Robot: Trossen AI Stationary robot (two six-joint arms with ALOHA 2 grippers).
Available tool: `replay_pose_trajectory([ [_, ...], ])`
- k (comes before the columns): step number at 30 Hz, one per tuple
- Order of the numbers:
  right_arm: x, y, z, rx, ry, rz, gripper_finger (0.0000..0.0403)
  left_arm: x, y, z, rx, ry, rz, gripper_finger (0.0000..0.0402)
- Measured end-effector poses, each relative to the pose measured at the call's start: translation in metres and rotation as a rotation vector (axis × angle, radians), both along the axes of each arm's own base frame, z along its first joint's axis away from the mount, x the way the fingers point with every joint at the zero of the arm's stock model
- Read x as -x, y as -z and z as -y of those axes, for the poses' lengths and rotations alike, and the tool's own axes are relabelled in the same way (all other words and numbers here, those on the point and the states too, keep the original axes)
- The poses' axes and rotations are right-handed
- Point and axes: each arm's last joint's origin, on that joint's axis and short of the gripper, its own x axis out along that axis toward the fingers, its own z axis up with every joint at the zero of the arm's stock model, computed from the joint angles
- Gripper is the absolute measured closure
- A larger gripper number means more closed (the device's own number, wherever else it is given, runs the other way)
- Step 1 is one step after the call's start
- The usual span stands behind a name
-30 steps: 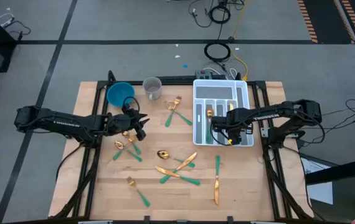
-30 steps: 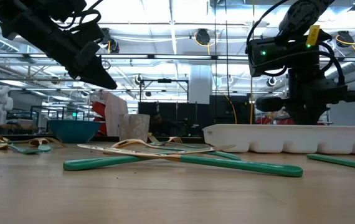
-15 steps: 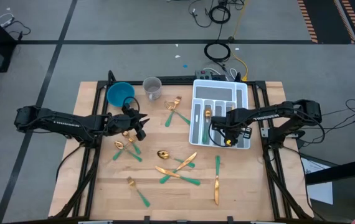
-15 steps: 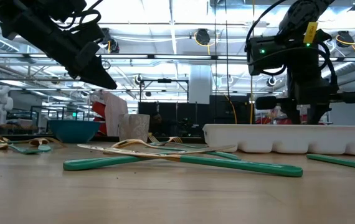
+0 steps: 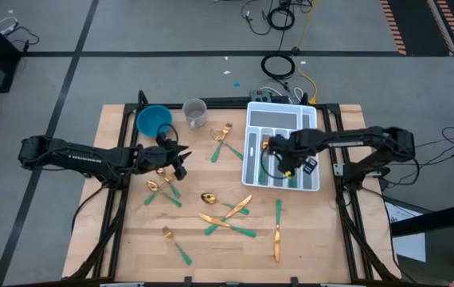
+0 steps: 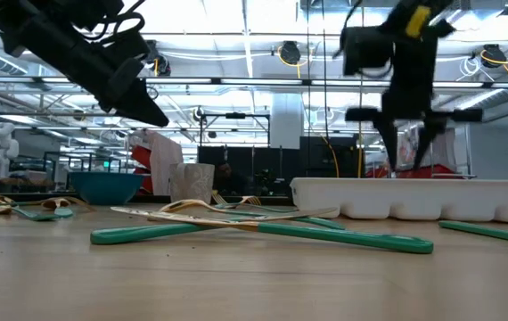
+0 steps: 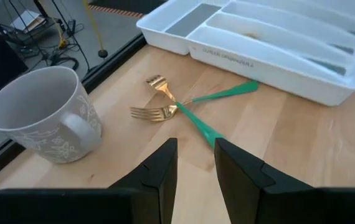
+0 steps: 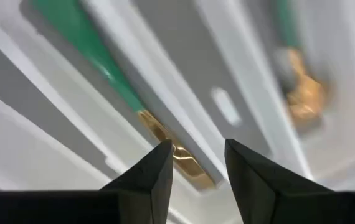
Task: Sort silverware
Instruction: Put the green fork into the white silverware organizer
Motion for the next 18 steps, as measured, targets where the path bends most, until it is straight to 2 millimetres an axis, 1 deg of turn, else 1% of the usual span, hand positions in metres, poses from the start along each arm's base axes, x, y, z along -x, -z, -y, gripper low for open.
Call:
replay_pose_trajectory([
  [4,-0.006,-0.043,0.006,0.035,0.172,0.203,0.0266,-0.003,-0.005,0.0,-0.017,0.01,0.055,0.0287],
  [8,-0.018,-0.083,0.016,0.018,0.436,0.553,0.0266,-0.005,-0.01,0.0,-0.022,0.012,0.103,0.0287],
  [11,-0.029,-0.108,0.024,-0.012,0.551,0.792,0.0266,-0.005,-0.01,0.0,-0.017,0.019,0.104,0.0287],
  [14,-0.047,-0.124,0.036,-0.08,0.731,1.069,0.0266,-0.005,-0.01,0.0,-0.012,0.016,0.108,0.0287],
  [15,-0.052,-0.127,0.041,-0.116,0.774,1.133,0.0266,-0.005,-0.01,0.0,-0.012,0.016,0.108,0.0287],
  [17,-0.062,-0.127,0.05,-0.184,0.776,1.173,0.0266,-0.005,-0.01,0.0,-0.01,0.02,0.108,0.0287],
  [18,-0.068,-0.126,0.053,-0.206,0.744,1.168,0.0266,-0.005,-0.009,0.001,-0.005,0.029,0.104,0.0287],
])
